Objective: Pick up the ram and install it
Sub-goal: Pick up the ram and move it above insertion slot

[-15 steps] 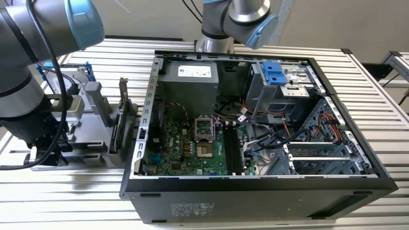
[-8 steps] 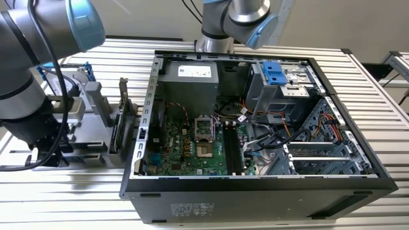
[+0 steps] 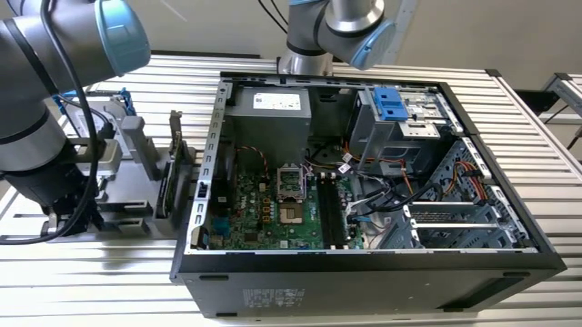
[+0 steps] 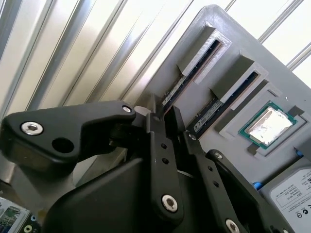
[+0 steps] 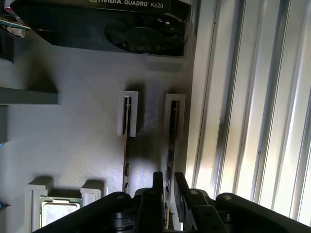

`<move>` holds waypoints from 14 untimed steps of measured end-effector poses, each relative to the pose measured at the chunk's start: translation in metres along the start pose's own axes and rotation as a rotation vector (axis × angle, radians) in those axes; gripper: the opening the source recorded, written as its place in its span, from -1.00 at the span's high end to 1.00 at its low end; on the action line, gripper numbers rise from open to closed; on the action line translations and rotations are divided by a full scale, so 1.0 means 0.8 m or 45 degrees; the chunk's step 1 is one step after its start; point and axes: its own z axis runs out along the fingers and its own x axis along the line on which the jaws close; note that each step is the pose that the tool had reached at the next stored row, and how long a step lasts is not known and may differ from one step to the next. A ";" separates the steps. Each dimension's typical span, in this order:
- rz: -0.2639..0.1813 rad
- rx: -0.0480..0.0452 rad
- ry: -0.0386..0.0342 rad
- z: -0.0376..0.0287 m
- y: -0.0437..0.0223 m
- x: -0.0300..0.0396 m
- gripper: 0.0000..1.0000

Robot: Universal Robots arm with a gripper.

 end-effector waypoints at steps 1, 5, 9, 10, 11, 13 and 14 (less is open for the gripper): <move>0.000 0.000 0.0001 0.0001 0.0000 0.0000 -1.00; 0.000 0.000 0.0005 0.0002 0.0002 0.0002 -1.00; 0.000 0.000 0.0004 0.0001 0.0001 0.0003 -1.00; 0.000 0.000 0.0004 0.0001 0.0001 0.0003 -1.00; 0.000 0.000 0.0003 0.0001 0.0001 0.0003 1.00; 0.000 0.000 0.0004 0.0001 0.0001 0.0003 1.00; 0.000 0.000 0.0004 0.0001 0.0001 0.0003 1.00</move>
